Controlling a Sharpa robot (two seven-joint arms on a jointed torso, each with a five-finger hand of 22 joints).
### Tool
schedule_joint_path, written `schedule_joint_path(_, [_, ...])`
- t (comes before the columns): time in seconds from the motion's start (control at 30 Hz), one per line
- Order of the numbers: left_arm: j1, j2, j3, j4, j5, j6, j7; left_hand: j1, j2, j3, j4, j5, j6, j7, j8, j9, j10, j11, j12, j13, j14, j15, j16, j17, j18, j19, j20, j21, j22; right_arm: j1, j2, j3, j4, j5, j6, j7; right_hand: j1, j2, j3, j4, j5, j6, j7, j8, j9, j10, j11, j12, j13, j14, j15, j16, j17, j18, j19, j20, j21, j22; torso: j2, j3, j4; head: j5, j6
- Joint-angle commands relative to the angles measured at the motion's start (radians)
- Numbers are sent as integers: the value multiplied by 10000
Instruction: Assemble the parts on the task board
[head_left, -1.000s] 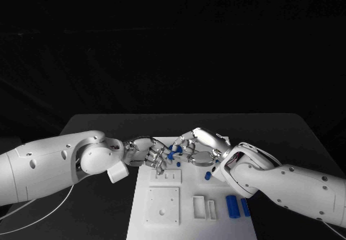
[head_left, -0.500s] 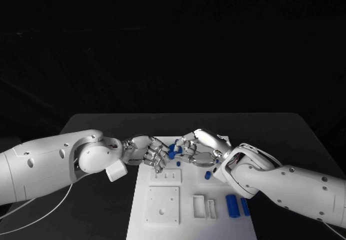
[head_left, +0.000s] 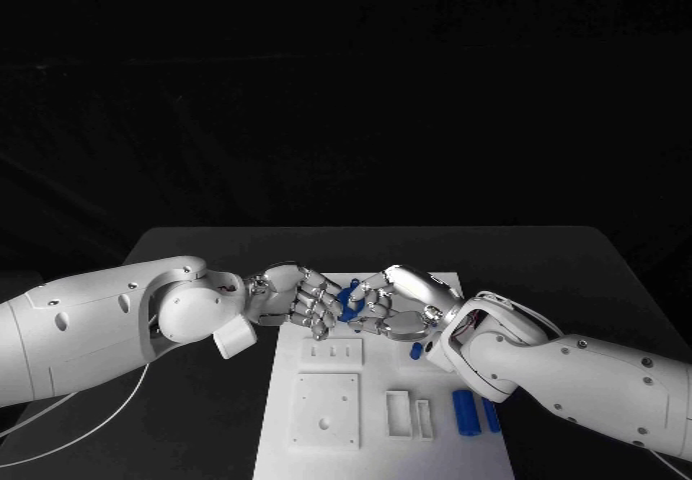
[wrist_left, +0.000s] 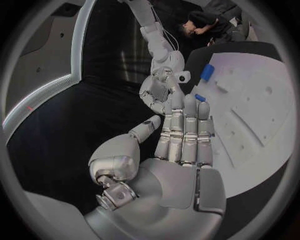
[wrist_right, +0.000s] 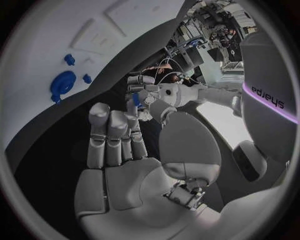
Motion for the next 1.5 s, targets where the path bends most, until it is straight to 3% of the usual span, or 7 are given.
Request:
schedule_joint_path(0.03, [-4, 68, -3, 53, 132, 72, 196, -40, -81, 4, 60, -69, -59, -5, -6, -18, -12, 46, 36, 13, -67, -22, -45, 13, 86, -71, -26, 6, -7, 7, 73, 19, 103, 90, 208, 189, -103, 43, 9, 23, -29, -11, 67, 41, 0, -3, 13, -52, 19, 0, -53, -31, -2, 536, 20, 1, 9, 181, -2, 1, 0, 4, -3])
schedule_joint_path(0.47, [-4, 52, -3, -13, 48, -66, 214, -19, -116, 30, 19, -95, -73, 1, -21, -9, -25, 50, 34, 12, -75, -19, -48, 17, 89, -83, -24, 9, -4, 5, -76, 19, 6, 1474, 15, -152, -97, 212, 92, 45, -40, 32, 39, 84, 58, 45, -14, -17, 42, 29, -77, 0, 16, 536, 47, -14, 35, 181, -3, -1, 9, 18, -6])
schedule_joint_path(0.63, [-4, 19, -3, -54, -111, -176, 263, 157, -585, 30, -220, -723, -117, 19, -73, 42, -56, 59, 43, 20, -87, -17, -54, 40, 111, -86, -22, 42, 10, 5, -105, 19, -114, 1974, 407, -386, -83, 225, 133, 28, -40, 35, 33, 93, 75, 61, -21, -8, 48, 34, -84, 5, 20, 536, 53, -21, 37, 178, -4, -5, -7, 7, -3])
schedule_joint_path(0.87, [-4, 15, -3, -70, -145, -464, 390, 319, -845, 39, -304, -820, -140, 30, -103, 69, -70, 62, 50, 25, -89, -16, -60, 48, 122, -79, -20, 55, 9, 7, -133, 19, -155, 2146, 871, -551, -75, 240, 165, -2, -39, 29, 32, 98, 91, 64, -23, -3, 55, 32, -87, 7, 22, 536, 51, -25, 35, 176, 1, 3, -1, -6, -11])
schedule_joint_path(1.2, [-3, -10, 4, -81, -2551, -2333, 1990, 2025, -2131, -48, -325, -949, -791, 299, -387, 174, -410, 182, 169, 98, -77, -5, -71, 87, 153, -14, -5, 133, 1, 57, -372, 37, -185, 2469, 3004, -1174, -99, 277, 183, -56, -33, 3, 44, 98, 115, 45, -12, -4, 69, 14, -79, -2, 22, 536, 29, -19, 28, 175, -10, -5, -4, -24, -2])
schedule_joint_path(1.37, [-1, -24, 24, 23, -4310, -2808, 2532, 2610, -2084, -1259, -657, -822, -1266, 480, -436, 1, -906, 355, 176, 125, -117, 17, -89, 111, 152, -102, 26, 97, -23, 313, -443, 48, -179, 2917, 3757, -1382, -171, 360, 159, -177, -33, -48, 64, 96, 158, -15, 10, -10, 99, -43, -55, -27, 23, 536, -28, 2, 17, 182, -12, -6, -22, -36, -2])
schedule_joint_path(1.5, [5, -44, 40, 81, -5639, -2470, 2443, 3015, -2540, -1515, -586, -871, -1335, 469, -367, -173, -1163, 442, 120, 77, -156, 39, -166, 82, 147, -138, 45, 9, -105, 587, -487, 55, -174, 3147, 4268, -1499, -200, 400, 146, -231, -33, -61, 69, 99, 179, -33, 16, -8, 114, -58, -49, -29, 26, 536, -47, 12, 17, 185, -13, -1, -25, -95, 8])
